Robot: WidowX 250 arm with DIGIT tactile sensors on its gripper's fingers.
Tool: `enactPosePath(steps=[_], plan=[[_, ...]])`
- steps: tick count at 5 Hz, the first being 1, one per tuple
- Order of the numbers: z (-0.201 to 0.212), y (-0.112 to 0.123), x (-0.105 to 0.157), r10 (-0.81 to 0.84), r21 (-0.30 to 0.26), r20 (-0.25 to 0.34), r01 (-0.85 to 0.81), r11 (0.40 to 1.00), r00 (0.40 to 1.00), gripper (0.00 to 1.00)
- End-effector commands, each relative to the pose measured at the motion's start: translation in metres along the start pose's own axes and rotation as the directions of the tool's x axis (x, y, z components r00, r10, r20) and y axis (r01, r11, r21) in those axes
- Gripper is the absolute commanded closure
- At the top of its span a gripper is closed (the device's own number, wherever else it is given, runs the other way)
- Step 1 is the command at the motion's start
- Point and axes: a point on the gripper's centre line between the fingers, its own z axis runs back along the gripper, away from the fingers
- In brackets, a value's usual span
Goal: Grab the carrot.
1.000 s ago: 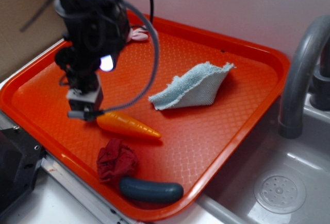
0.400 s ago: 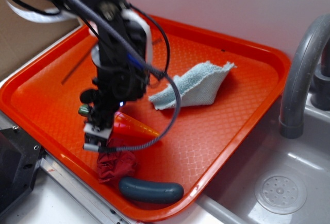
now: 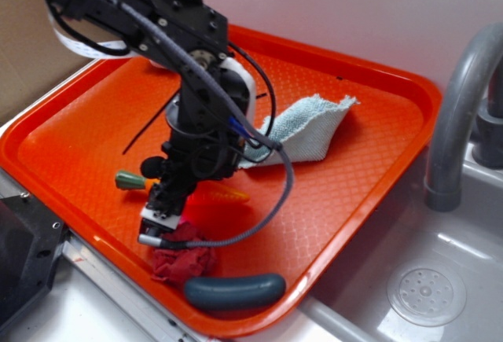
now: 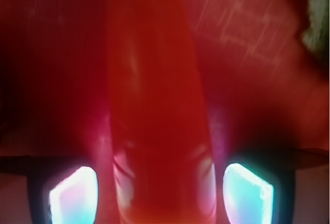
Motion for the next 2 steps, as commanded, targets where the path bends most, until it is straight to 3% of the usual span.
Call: enactPosePath(steps=[1,2], plan=[[0.002,-0.009,-0.001,0.01,0.053,0.023,-0.011,0.999,1.0,1.0],[0.016,-0.006,-0.01,0.122,0.064,0.057,-0.126,0.99,0.991,1.0]])
